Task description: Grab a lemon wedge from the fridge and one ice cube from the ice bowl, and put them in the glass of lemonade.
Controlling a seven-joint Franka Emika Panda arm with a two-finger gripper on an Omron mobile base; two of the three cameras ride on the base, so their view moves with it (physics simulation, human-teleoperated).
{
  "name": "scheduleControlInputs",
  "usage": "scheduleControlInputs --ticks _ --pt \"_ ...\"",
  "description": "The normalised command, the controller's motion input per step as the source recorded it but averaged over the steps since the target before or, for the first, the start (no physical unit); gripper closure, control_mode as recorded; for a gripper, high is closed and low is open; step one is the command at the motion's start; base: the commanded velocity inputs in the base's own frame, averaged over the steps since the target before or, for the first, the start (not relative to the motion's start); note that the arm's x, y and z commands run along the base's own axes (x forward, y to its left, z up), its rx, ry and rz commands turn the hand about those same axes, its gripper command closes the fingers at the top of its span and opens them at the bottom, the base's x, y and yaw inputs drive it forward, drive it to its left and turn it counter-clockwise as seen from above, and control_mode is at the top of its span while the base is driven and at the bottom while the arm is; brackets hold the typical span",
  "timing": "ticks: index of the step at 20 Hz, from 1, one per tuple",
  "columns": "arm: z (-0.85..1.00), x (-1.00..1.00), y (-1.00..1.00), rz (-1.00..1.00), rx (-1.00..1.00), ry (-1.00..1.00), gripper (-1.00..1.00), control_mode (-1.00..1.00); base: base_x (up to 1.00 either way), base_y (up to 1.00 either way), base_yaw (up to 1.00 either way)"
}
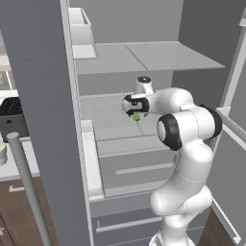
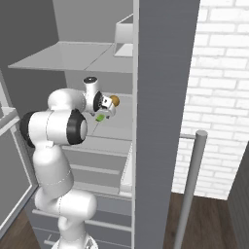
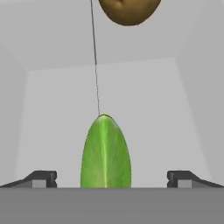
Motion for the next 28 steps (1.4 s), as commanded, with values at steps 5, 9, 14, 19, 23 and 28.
scheduleControlInputs --ticks 5,9,14,19,23,28 --pt "-0.08 0.04 0.0 0.0 0.0 0.02 -1.0 -1.0 0.0 0.0 0.0" --pt "0.0 -0.24 0.0 0.0 0.0 0.0 -1.0 -1.0 0.0 0.0 0.0" --pt "-0.04 -0.22 0.0 0.0 0.0 0.0 -1.0 -1.0 0.0 0.0 0.0" --pt "-0.1 0.21 0.0 0.0 0.0 0.0 -1.0 -1.0 0.0 0.0 0.0" --pt "0.0 0.24 0.0 0.0 0.0 0.0 -1.0 -1.0 0.0 0.0 0.0" --pt "0.0 0.0 0.0 0.0 0.0 0.03 -1.0 -1.0 0.0 0.0 0.0"
